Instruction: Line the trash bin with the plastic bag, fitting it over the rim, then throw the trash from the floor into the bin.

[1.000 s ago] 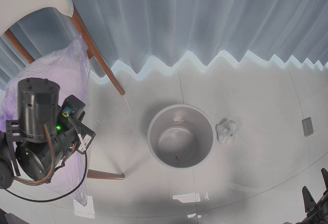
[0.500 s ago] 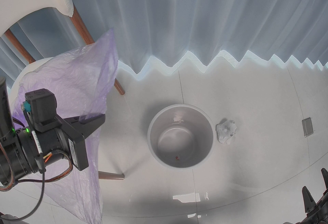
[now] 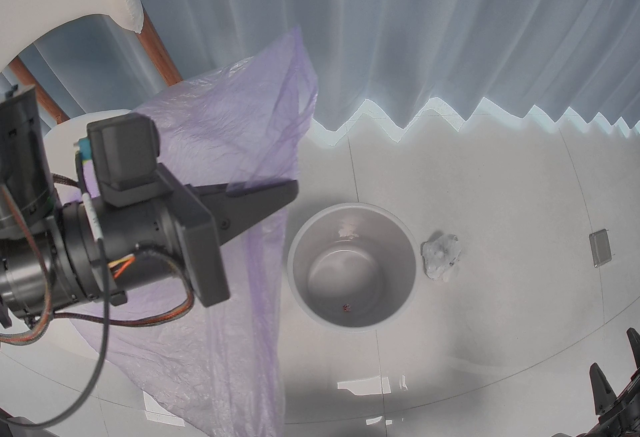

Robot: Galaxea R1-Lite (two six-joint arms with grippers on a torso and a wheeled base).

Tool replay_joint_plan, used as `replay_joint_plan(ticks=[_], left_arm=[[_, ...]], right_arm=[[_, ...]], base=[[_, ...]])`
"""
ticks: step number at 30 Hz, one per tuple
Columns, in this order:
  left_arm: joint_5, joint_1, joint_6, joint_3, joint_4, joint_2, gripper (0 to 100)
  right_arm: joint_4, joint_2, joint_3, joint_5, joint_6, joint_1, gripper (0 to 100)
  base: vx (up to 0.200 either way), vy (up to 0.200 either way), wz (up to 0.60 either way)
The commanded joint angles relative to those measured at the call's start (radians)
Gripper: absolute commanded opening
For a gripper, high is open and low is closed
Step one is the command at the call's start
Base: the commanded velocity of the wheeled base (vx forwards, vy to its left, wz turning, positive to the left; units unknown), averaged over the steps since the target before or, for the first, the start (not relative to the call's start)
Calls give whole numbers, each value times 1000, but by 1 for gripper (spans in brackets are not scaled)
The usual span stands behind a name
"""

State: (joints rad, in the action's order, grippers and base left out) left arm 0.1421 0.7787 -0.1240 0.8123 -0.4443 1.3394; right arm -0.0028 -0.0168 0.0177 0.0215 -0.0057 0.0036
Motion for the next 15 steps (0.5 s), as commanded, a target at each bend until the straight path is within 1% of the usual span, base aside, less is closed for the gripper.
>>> replay_joint_plan(ticks=[1,5,8,11,15], left_arm=[[24,11,-3,54,-4,103,0],[25,57,-19,91,-4,135,0],[47,94,-32,117,-4,158,0],[76,117,-32,145,-4,185,0],[82,126,-32,163,-4,216,0]], right_arm=[[0,17,-18,-2,0,1,100],[0,17,-18,-2,0,1,100],[0,17,-18,0,0,1,100],[0,17,-18,0,0,1,100],[0,17,-18,0,0,1,100]], base=[[0,0,0],[0,0,0],[0,0,0],[0,0,0],[0,0,0]])
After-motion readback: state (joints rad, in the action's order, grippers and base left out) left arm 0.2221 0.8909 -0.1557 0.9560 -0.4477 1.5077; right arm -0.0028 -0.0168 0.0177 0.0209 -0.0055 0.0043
